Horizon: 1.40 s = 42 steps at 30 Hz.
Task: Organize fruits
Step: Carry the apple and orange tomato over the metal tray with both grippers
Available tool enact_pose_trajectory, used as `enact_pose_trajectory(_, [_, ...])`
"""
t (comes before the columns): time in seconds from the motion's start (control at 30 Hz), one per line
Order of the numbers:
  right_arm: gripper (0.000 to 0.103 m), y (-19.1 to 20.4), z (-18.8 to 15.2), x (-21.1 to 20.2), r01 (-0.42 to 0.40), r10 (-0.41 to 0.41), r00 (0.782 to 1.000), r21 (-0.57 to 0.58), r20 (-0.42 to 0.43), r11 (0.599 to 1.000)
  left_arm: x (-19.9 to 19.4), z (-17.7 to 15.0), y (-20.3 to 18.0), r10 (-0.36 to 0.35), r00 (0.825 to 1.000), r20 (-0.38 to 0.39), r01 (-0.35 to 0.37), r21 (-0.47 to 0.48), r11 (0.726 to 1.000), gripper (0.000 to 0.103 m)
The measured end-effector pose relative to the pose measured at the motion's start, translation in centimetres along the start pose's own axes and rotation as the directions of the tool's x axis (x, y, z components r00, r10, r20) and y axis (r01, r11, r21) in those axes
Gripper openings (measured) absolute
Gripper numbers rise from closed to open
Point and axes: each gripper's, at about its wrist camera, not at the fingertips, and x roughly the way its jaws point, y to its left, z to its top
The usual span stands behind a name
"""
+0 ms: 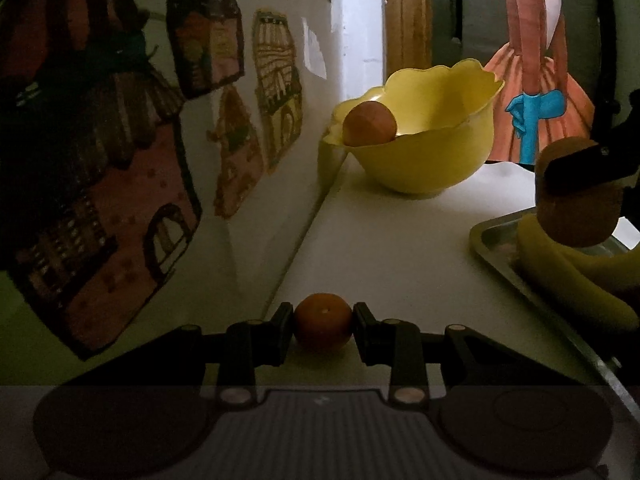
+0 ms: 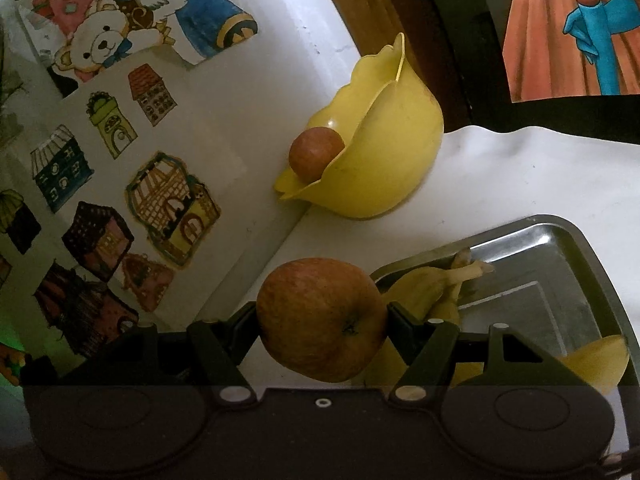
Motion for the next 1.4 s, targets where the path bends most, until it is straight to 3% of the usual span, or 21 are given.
enact_pose_trajectory(0.3, [0.07,-0.2,0.0,-0.1,-0.002,0.002,1.0,0.004,0.003,1.0,0.4,0.5,-0.2,0.009,1.0,0.006,-0.009,-0.014,1.0,0.037])
enact_pose_trajectory(0.43, [0.07,-0.5,-0.1,-0.2,0.0,0.0,1.0,0.005,-0.001,1.0,0.2,0.5,-0.7,0.019,1.0,0.018,-0.02,0.017,1.0,0.048])
enact_pose_trajectory(1.17, [0.07,0.0,-1.2,0.9,-0.016,0.016,1.0,0.001,-0.02,1.0,2.7,1.1,-1.2,0.013,0.999,-0.04,-0.01,0.073,0.997,0.044])
enact_pose_trajectory(1.4, [0.07,0.2,-1.2,1.0,-0.031,0.031,0.999,0.0,-0.027,1.0,2.7,1.3,-1.3,0.043,0.998,-0.052,-0.04,0.054,0.998,0.045])
